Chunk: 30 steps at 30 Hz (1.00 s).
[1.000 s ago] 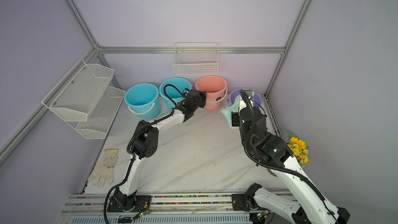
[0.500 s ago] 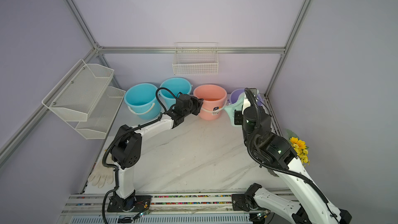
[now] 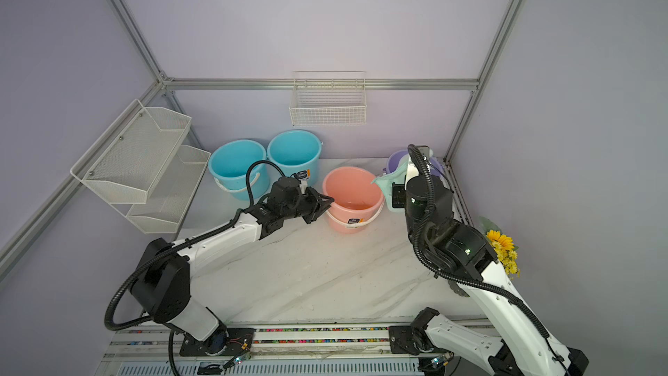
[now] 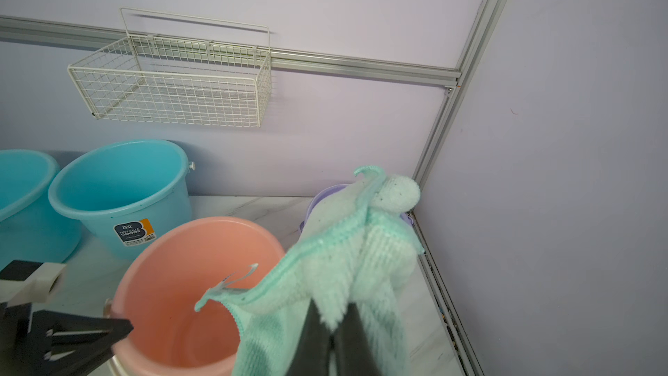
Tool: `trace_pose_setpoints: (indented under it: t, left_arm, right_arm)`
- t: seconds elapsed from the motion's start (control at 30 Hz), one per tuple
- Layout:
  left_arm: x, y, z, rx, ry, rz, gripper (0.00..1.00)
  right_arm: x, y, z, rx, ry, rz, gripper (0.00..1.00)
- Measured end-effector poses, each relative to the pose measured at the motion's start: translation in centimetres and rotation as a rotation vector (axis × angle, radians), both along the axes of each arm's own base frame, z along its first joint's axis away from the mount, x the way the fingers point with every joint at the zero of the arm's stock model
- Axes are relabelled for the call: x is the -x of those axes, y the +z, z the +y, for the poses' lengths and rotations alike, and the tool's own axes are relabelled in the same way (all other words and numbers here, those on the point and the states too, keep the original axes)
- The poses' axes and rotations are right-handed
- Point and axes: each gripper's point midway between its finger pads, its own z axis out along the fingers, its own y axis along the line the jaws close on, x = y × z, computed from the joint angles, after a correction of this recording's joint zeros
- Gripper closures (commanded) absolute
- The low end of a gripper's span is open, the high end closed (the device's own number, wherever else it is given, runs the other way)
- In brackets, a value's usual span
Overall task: Wipe the inside of the bucket with a cloth
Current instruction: Move the bucket to the center of the board, then adjust the bucket at the center of the board.
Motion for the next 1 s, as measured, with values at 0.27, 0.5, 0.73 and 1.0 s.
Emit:
trace_pose_setpoints:
  t: [0.27,0.5,0.73,1.0]
  left_arm:
    - [4.4,-0.7,9.6,-0.216,-0.061,0.051,0.72]
    - [2.6,0.2,14.2,-0.386,-0.159,0.049,0.7]
    - [2.7,-1.6,15.1,-0.524,-0.267,0.133,0.57]
    - [7.0,2.8,13.0,-0.613,-0.256,0.031,0.39]
  right_arm:
    - [-0.4,0.1,0.3,0.003,0.001,0.003,1.0]
    - [-0.8,-0.3,0.7,0.011,0.006,0.017,1.0]
    - [-1.1,-0.6,1.3,0.0,0.025,0.025,1.0]
    - [-1.1,-0.7,1.4,-0.001,0.031,0.027,1.0]
